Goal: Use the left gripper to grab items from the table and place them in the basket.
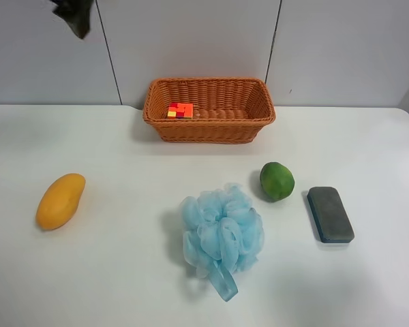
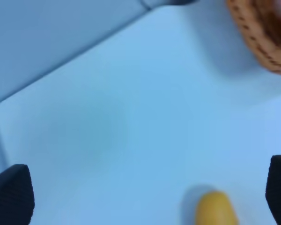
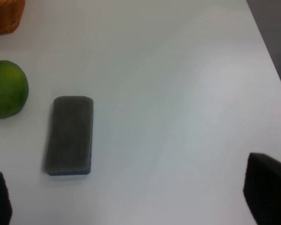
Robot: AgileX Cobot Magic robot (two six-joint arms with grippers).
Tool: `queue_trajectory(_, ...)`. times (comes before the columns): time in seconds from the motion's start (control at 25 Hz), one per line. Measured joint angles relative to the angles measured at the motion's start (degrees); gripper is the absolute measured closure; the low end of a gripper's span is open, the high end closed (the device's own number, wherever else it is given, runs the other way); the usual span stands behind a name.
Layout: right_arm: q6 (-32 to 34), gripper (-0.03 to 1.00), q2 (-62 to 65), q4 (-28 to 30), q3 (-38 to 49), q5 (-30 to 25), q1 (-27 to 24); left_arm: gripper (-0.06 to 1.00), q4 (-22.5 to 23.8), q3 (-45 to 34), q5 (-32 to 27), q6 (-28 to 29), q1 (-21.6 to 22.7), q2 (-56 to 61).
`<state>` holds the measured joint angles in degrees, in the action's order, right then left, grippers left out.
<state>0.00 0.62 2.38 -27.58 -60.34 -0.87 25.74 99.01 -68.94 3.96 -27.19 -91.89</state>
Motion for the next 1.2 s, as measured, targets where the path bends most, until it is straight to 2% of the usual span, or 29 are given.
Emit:
queue_trajectory(0.36,0.0,-0.03,0.0,0.0,0.0,0.0,0.0,-0.05,2.5,-26.9,-0.2,7.0,0.0,33.1)
queue_trajectory(0.64,0.0,-0.03,0.0,0.0,0.0,0.0,0.0,-0.05,2.7,-42.3,-0.3,10.5,1.0,60.8)
queue_trajectory(0.76,0.0,-0.03,0.0,0.0,0.0,0.0,0.0,-0.05,1.3,-47.3,-0.4,11.0,5.9,70.1)
queue_trajectory(0.84,0.0,-0.03,0.0,0.0,0.0,0.0,0.0,-0.05,-1.0,-50.2,-0.4,11.0,11.2,75.5)
queue_trajectory(1.08,0.0,-0.03,0.0,0.0,0.0,0.0,0.0,-0.05,-12.0,-59.1,-0.4,9.2,26.8,86.6)
queue_trajectory(1.2,0.0,-0.03,0.0,0.0,0.0,0.0,0.0,-0.05,-17.4,-63.7,-0.4,6.0,31.6,90.4)
